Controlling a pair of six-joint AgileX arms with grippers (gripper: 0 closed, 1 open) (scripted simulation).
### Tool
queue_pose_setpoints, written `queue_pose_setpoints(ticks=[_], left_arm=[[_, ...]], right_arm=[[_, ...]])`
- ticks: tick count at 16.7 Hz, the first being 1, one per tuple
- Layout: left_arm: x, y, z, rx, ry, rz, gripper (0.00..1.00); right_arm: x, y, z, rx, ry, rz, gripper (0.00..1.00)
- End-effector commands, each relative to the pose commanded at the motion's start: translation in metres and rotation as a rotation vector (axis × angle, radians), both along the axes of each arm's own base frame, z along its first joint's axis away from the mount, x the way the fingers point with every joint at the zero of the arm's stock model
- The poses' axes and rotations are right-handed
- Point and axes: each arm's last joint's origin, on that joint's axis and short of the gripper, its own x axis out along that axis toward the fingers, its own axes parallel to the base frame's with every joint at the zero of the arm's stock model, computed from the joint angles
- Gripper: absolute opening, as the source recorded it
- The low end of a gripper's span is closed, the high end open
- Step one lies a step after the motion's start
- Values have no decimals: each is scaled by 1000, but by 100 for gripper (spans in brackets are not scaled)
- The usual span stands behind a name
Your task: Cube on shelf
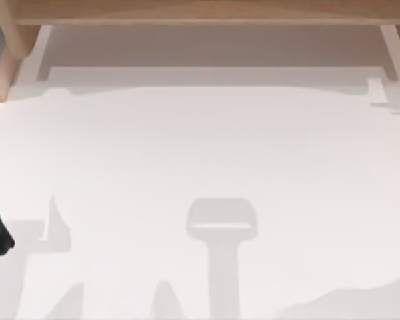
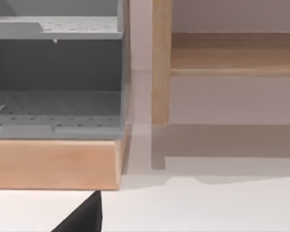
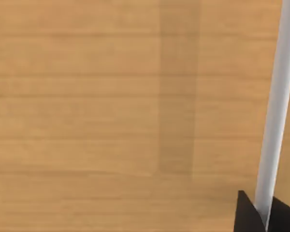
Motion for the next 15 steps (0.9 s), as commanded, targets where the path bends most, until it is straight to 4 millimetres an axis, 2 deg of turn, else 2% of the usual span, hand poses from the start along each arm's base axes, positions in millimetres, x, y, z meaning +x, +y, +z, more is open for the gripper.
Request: queue_pose_setpoints(ticks=[3, 7, 9, 15], left_arm=[[0, 0, 0, 0, 0, 0, 100], [0, 0, 0, 0, 0, 0, 100], [0, 0, 0, 0, 0, 0, 100], [0, 0, 0, 0, 0, 0, 100]], right_arm=[[-11, -1, 1, -2, -4, -1, 0], [-49, 1, -2, 8, 7, 1, 0], [-61, 1, 0, 2, 2, 0, 0], [-67, 0, 0, -1, -2, 3, 0]])
